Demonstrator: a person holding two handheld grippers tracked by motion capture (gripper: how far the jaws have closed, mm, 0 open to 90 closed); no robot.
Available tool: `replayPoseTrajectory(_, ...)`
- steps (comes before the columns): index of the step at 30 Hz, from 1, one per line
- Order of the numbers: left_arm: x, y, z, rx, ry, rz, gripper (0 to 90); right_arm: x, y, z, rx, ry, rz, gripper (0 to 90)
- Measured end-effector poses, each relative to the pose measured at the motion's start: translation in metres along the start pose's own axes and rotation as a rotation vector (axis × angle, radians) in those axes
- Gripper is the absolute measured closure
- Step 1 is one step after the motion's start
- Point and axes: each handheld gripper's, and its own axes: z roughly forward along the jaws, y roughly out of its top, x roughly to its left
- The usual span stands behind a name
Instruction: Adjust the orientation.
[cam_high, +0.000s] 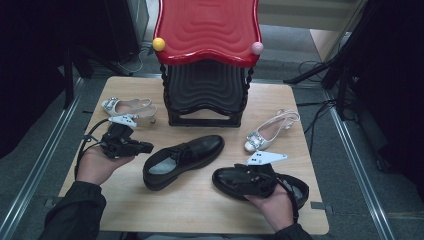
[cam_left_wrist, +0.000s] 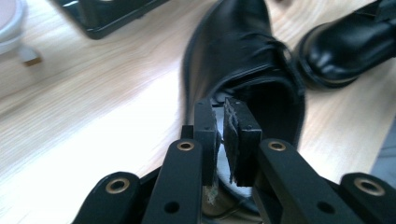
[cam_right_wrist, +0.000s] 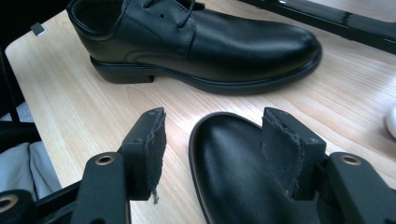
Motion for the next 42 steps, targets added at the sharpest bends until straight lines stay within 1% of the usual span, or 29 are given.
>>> replayPoseTrajectory(3,0.007,-0.005,0.001,-0.005,0.005,-0.015,84.8,0.004,0.005,0.008,-0.002,0.007,-0.007,41.8)
replayPoseTrajectory(5,0.01,-0.007,0.003,0.005,0.011,-0.017,85.4,0.006,0.008,0.012,-0.008,0.008,0.002,43.5)
replayPoseTrajectory(7,0.013,-0.01,0.006,0.016,0.007,-0.017,85.5,0.009,0.012,0.021,-0.02,0.017,0.012,46.8)
replayPoseTrajectory(8,0.013,-0.011,0.008,0.017,0.007,-0.017,85.5,0.01,0.013,0.024,-0.02,0.014,0.009,49.1)
replayPoseTrajectory(9,0.015,-0.012,0.01,0.029,0.007,-0.011,85.5,0.011,0.014,0.03,-0.02,0.013,0.002,51.3)
replayPoseTrajectory(11,0.016,-0.015,0.012,0.034,0.007,-0.011,85.4,0.014,0.018,0.041,-0.013,0.001,-0.02,55.9)
replayPoseTrajectory(14,0.017,-0.018,0.014,0.042,0.009,-0.004,85.3,0.018,0.023,0.054,-0.009,-0.007,-0.033,63.6)
replayPoseTrajectory(17,0.021,-0.021,0.016,0.035,-0.014,-0.021,85.3,0.02,0.025,0.064,-0.002,-0.02,-0.04,73.9)
replayPoseTrajectory(18,0.022,-0.021,0.018,0.039,-0.012,-0.026,85.3,0.021,0.026,0.067,0.002,-0.027,-0.046,75.9)
replayPoseTrajectory(19,0.023,-0.022,0.02,0.05,-0.009,-0.022,85.3,0.021,0.026,0.071,0.005,-0.028,-0.046,80.4)
replayPoseTrajectory(21,0.024,-0.023,0.022,0.06,-0.013,-0.029,85.3,0.021,0.027,0.077,0.017,-0.012,-0.032,85.6)
replayPoseTrajectory(23,0.023,-0.023,0.024,0.068,-0.015,-0.029,85.3,0.021,0.027,0.084,0.03,0.01,-0.006,90.0)
replayPoseTrajectory(26,0.022,-0.023,0.026,0.071,-0.028,-0.03,85.3,0.021,0.027,0.092,0.047,0.024,0.011,90.0)
replayPoseTrajectory(28,0.019,-0.024,0.028,0.084,-0.026,-0.014,85.3,0.021,0.028,0.097,0.062,0.027,0.025,90.0)
replayPoseTrajectory(29,0.019,-0.024,0.028,0.086,-0.024,-0.016,85.3,0.021,0.029,0.099,0.064,0.023,0.022,90.0)
replayPoseTrajectory(31,0.019,-0.024,0.027,0.078,-0.034,-0.025,85.3,0.021,0.031,0.102,0.066,0.026,0.032,90.0)
replayPoseTrajectory(32,0.018,-0.025,0.027,0.076,-0.03,-0.024,85.5,0.021,0.031,0.103,0.066,0.028,0.032,90.0)
replayPoseTrajectory(33,0.018,-0.025,0.027,0.073,-0.031,-0.031,85.7,0.021,0.032,0.103,0.063,0.03,0.035,90.0)
replayPoseTrajectory(39,0.015,-0.029,0.024,0.072,-0.032,-0.036,85.7,0.019,0.035,0.106,0.071,0.034,0.037,90.0)
replayPoseTrajectory(40,0.013,-0.03,0.024,0.066,-0.034,-0.048,85.7,0.019,0.035,0.106,0.073,0.033,0.038,90.0)
replayPoseTrajectory(41,0.013,-0.03,0.023,0.064,-0.035,-0.045,85.6,0.018,0.035,0.106,0.076,0.033,0.038,90.0)
replayPoseTrajectory(42,0.012,-0.031,0.023,0.063,-0.033,-0.051,85.5,0.018,0.036,0.106,0.08,0.031,0.042,90.0)
